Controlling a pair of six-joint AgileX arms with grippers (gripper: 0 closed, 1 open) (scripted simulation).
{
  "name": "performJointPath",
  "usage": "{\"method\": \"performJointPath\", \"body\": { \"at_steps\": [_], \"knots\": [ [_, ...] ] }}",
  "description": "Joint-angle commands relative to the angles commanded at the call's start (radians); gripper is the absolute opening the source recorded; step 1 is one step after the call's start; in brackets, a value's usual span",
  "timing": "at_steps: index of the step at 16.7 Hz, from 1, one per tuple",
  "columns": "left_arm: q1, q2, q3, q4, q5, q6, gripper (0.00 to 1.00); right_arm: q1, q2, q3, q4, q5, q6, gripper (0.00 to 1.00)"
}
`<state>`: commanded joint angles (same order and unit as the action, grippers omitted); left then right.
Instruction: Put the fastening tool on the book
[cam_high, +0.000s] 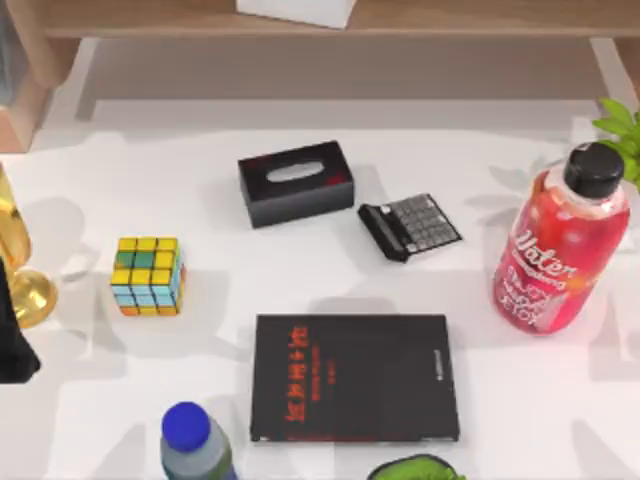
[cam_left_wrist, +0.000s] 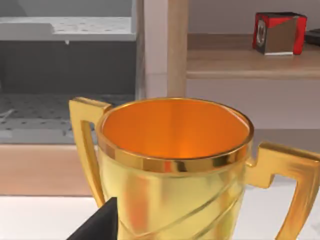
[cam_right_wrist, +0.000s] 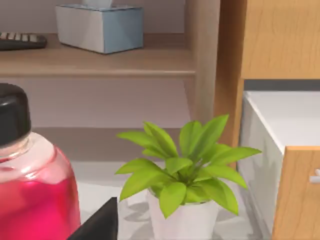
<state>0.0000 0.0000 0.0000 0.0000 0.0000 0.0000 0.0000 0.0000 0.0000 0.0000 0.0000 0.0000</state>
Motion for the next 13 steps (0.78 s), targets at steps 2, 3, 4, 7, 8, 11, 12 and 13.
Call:
{"method": "performJointPath", "body": {
  "at_steps": [2, 3, 4, 7, 8, 11, 12, 13],
  "knots": [
    [0.0, 0.0, 0.0, 0.0, 0.0, 0.0, 1.0, 0.0, 0.0, 0.0, 0.0, 0.0, 0.0, 1.0],
    [0.0, 0.0, 0.0, 0.0, 0.0, 0.0, 1.0, -0.001, 0.009, 0.009, -0.006, -0.001, -0.002, 1.0],
    [0.0, 0.0, 0.0, 0.0, 0.0, 0.0, 1.0, -0.003, 0.028, 0.028, -0.017, -0.004, -0.008, 1.0],
    [0.0, 0.0, 0.0, 0.0, 0.0, 0.0, 1.0, -0.017, 0.145, 0.148, -0.09, -0.019, -0.039, 1.0],
    [0.0, 0.0, 0.0, 0.0, 0.0, 0.0, 1.0, -0.024, 0.203, 0.208, -0.126, -0.024, -0.055, 1.0],
    [0.0, 0.0, 0.0, 0.0, 0.0, 0.0, 1.0, -0.052, 0.423, 0.436, -0.26, -0.041, -0.113, 1.0],
    [0.0, 0.0, 0.0, 0.0, 0.0, 0.0, 1.0, -0.064, 0.511, 0.526, -0.313, -0.045, -0.135, 1.0],
    [0.0, 0.0, 0.0, 0.0, 0.0, 0.0, 1.0, -0.077, 0.603, 0.621, -0.369, -0.049, -0.158, 1.0]
  ]
}}
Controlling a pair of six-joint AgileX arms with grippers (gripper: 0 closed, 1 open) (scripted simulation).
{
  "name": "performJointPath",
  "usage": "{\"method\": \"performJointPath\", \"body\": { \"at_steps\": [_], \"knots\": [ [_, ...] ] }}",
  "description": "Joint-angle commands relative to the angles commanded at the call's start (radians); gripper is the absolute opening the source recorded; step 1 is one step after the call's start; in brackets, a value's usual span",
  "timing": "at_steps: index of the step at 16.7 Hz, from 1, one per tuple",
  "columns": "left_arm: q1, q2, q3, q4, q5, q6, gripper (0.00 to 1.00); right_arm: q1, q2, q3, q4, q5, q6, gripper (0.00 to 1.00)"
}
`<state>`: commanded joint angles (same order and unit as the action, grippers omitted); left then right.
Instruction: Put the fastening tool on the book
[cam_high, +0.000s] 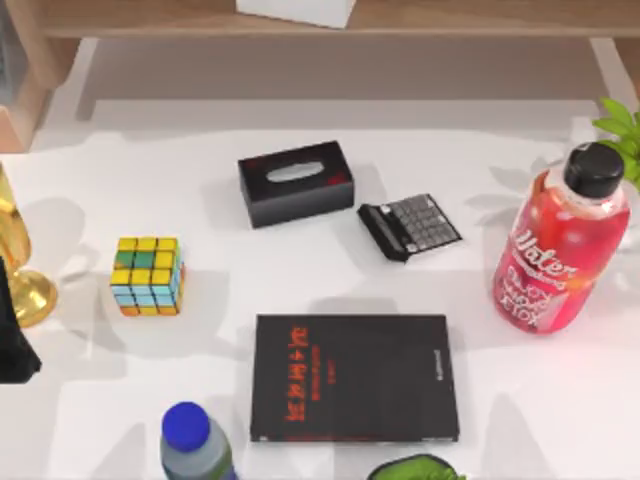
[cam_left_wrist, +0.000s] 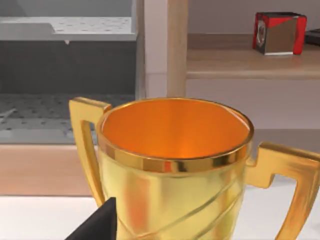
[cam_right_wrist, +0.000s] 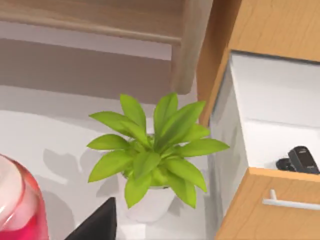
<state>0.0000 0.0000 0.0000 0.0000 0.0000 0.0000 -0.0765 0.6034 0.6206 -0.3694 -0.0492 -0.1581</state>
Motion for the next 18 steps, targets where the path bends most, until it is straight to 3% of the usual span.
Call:
{"method": "performJointPath", "body": {
  "at_steps": [12, 18],
  "knots": [
    [0.0, 0.0, 0.0, 0.0, 0.0, 0.0, 1.0, -0.214, 1.302, 1.295, -0.74, -0.006, -0.277, 1.0],
    [0.0, 0.0, 0.0, 0.0, 0.0, 0.0, 1.0, -0.289, 1.822, 1.823, -1.024, -0.004, -0.39, 1.0]
  ]
}}
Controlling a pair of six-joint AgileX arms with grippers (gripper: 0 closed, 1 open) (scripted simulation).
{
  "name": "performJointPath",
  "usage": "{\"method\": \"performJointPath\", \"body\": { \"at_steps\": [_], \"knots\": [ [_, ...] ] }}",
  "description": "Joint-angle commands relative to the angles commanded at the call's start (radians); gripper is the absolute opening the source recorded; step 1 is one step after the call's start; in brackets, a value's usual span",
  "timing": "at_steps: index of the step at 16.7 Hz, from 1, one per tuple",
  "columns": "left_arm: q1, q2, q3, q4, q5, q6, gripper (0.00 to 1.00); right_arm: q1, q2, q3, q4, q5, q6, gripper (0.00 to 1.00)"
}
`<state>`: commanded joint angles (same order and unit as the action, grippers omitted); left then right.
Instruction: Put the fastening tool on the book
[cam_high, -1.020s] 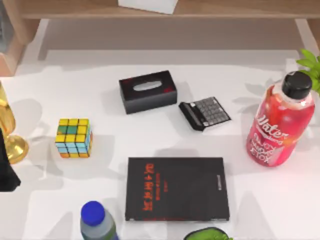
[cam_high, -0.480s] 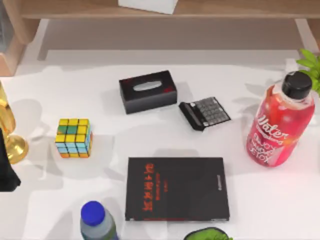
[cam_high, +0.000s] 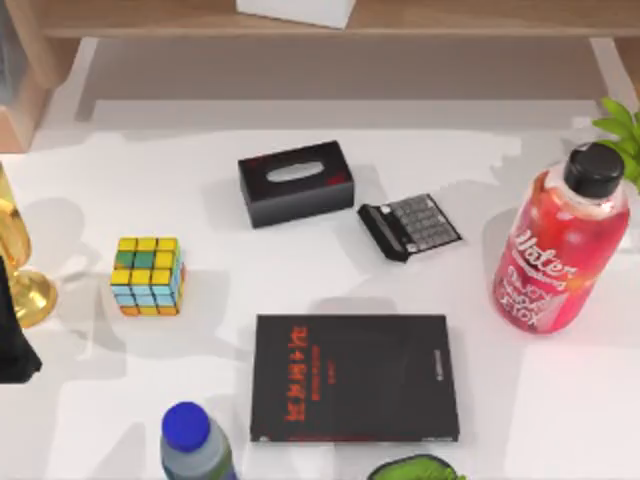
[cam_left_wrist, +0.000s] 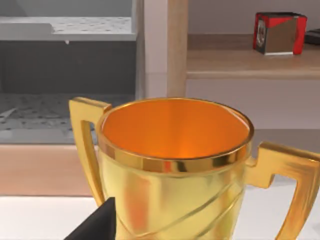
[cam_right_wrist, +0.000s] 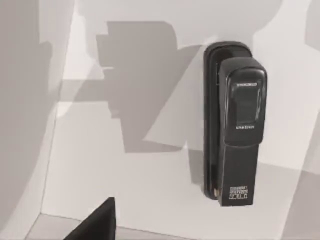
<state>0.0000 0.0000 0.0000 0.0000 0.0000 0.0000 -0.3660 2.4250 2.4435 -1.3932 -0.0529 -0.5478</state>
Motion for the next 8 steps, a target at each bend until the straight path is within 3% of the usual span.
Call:
{"method": "performJointPath", "body": {
  "at_steps": [4, 8],
  "knots": [
    [0.0, 0.0, 0.0, 0.0, 0.0, 0.0, 1.0, -0.017, 0.205, 0.213, -0.103, 0.001, -0.05, 1.0],
    [0.0, 0.0, 0.0, 0.0, 0.0, 0.0, 1.0, -0.016, 0.261, 0.272, -0.127, 0.002, -0.065, 1.0]
  ]
}}
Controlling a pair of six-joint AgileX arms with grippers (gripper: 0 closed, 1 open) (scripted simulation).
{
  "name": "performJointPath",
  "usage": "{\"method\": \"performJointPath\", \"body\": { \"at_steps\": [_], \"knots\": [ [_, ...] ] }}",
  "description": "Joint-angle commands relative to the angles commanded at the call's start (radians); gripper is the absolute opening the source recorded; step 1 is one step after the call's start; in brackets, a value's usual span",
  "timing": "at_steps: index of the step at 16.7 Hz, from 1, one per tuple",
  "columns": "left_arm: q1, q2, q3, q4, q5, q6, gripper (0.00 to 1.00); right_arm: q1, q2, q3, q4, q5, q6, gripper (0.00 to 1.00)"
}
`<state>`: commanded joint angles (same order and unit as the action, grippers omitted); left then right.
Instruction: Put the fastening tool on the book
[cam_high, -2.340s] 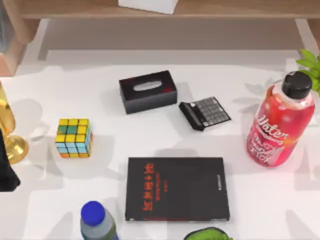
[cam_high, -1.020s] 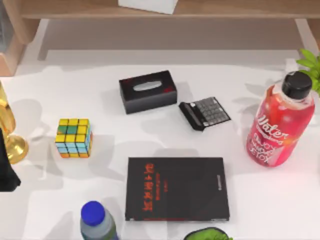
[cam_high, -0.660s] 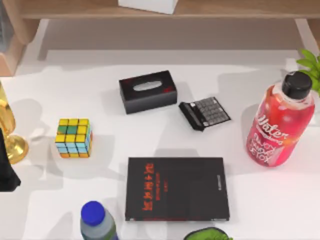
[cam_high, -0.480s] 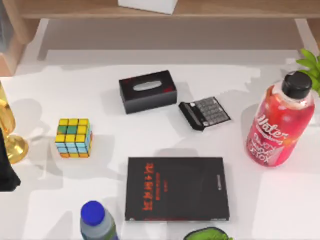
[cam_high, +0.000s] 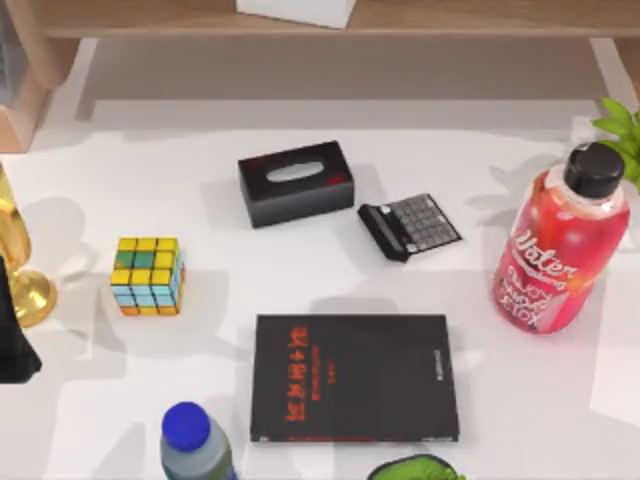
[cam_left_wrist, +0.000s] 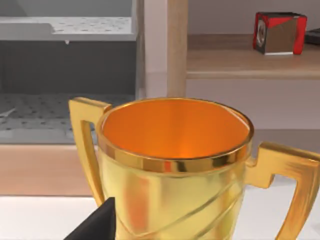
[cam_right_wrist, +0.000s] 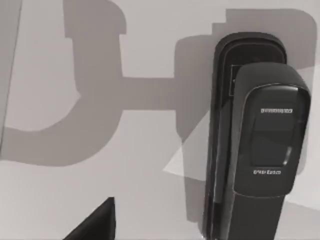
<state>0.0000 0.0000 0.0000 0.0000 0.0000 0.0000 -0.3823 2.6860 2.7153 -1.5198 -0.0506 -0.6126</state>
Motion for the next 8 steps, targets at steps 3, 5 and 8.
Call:
{"method": "performJointPath", "body": {
  "at_steps": [3, 5, 8],
  "knots": [
    [0.0, 0.0, 0.0, 0.0, 0.0, 0.0, 1.0, 0.0, 0.0, 0.0, 0.0, 0.0, 0.0, 1.0],
    [0.0, 0.0, 0.0, 0.0, 0.0, 0.0, 1.0, 0.004, 0.001, -0.004, 0.003, 0.0, 0.001, 1.0],
    [0.0, 0.0, 0.0, 0.0, 0.0, 0.0, 1.0, 0.002, -0.01, -0.043, 0.031, 0.0, 0.001, 1.0]
  ]
}}
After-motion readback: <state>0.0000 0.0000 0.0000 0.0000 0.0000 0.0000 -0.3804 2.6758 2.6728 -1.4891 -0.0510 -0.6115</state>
